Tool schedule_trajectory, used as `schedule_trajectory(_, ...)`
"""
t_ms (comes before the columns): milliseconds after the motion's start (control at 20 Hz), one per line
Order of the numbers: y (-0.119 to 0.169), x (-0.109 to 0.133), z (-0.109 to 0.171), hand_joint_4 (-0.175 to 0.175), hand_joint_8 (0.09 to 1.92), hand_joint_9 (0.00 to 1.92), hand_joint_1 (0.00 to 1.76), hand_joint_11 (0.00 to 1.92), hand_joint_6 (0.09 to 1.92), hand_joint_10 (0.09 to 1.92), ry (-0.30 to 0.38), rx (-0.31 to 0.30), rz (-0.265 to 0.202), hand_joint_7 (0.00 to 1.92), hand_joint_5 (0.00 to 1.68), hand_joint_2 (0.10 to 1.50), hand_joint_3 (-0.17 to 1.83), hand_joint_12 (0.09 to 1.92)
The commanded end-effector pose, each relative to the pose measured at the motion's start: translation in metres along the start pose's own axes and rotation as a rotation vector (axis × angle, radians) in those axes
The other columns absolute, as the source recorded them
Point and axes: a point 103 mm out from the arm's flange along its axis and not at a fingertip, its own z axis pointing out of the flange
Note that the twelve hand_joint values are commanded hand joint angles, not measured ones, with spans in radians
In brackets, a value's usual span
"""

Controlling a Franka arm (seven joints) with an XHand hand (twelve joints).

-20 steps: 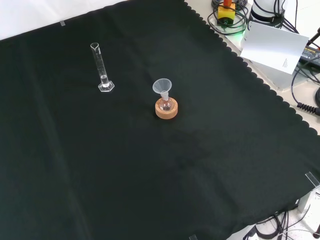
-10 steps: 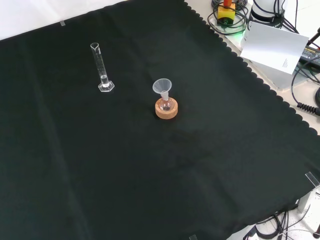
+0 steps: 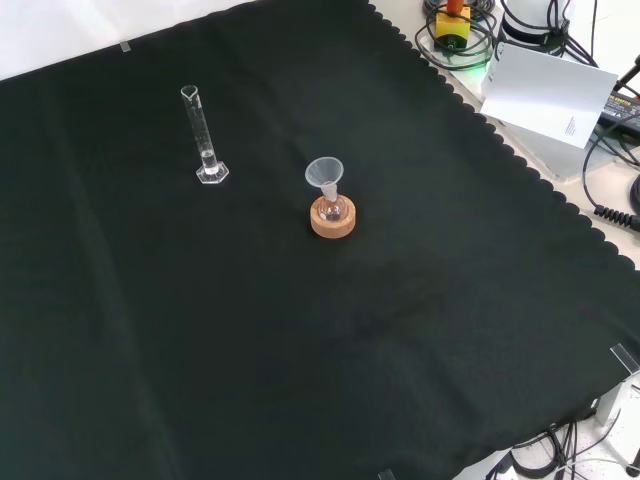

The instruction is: Pick up the graduated cylinder.

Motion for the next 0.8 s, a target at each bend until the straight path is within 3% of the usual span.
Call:
schedule_trajectory(50,0.068,-0.028,0.05,-0.028,0.41,0.14,0.21,0.0,0.09,0.7,0.038,-0.013,0.018,0.01,0.21,1.22,0.3,1.39)
schedule_trajectory(250,0.084,-0.047,0.07,-0.031,0.46,0.16,0.21,0.01,0.09,0.7,0.067,-0.009,0.029,0.03,0.23,1.23,0.29,1.4)
schedule_trajectory(350,0.09,-0.053,0.082,-0.033,0.5,0.18,0.21,0.01,0.09,0.71,0.087,-0.01,0.062,0.03,0.24,1.22,0.28,1.41)
schedule_trajectory(800,0.116,-0.074,0.126,-0.035,0.57,0.22,0.29,0.04,0.09,0.72,0.191,0.017,0.02,0.06,0.26,1.17,0.24,1.41)
